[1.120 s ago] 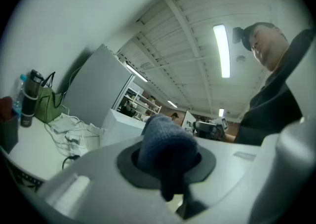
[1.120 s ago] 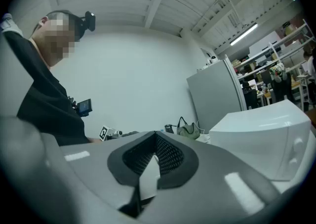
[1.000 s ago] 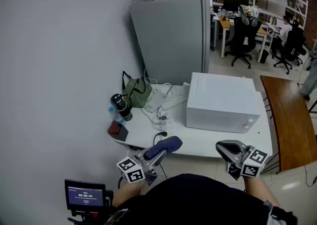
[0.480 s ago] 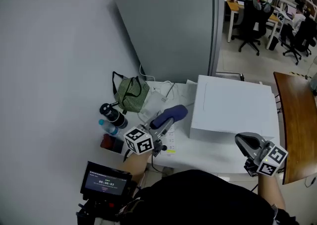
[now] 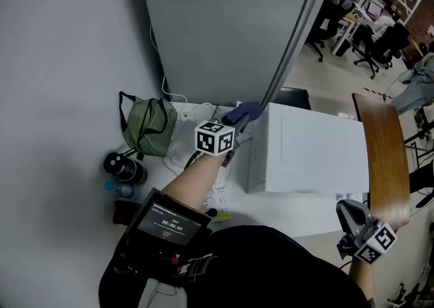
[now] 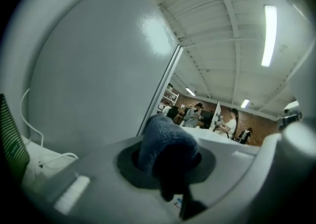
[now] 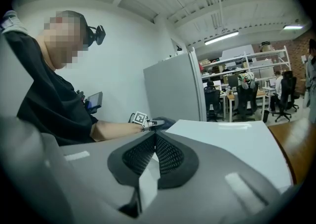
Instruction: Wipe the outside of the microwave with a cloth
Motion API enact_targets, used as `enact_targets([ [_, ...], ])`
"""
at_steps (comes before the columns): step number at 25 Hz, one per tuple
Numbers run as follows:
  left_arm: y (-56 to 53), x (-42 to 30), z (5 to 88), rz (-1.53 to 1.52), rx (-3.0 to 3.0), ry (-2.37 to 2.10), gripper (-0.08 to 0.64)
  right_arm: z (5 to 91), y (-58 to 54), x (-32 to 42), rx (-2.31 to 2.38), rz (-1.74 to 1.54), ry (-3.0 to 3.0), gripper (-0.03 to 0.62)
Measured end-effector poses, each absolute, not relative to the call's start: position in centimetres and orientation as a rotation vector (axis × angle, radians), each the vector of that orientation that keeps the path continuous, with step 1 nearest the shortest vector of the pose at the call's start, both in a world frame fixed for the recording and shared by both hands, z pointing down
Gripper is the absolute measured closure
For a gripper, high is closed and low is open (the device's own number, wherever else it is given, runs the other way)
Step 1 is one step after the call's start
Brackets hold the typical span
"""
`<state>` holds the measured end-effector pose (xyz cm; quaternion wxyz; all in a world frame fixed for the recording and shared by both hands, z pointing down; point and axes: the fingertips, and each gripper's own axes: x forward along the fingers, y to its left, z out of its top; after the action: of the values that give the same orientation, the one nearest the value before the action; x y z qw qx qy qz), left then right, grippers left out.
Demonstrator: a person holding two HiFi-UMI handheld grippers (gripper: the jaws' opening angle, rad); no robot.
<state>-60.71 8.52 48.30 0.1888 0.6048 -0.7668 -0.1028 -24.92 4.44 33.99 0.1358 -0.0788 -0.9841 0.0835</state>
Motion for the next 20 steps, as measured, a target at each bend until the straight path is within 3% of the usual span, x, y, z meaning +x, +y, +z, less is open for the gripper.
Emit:
enact_targets([
  [4, 4.3, -63.1, 49.9, -0.182, 1.729, -2.133, 0.502, 33.6, 2.6, -24.0, -0.172, 0.209, -2.836, 0.588],
  [11, 2.1, -58.5, 50.9, 0.081, 1.975, -1.958, 0.508, 33.9, 0.5, -22.5, -0.165, 0.226, -2.824, 0.588],
  [20, 12.3, -42.3, 52.0, 0.495, 2.293, -1.46, 0.506, 33.9, 4.2, -25.4, -0.486, 0.25, -2.854, 0.588],
])
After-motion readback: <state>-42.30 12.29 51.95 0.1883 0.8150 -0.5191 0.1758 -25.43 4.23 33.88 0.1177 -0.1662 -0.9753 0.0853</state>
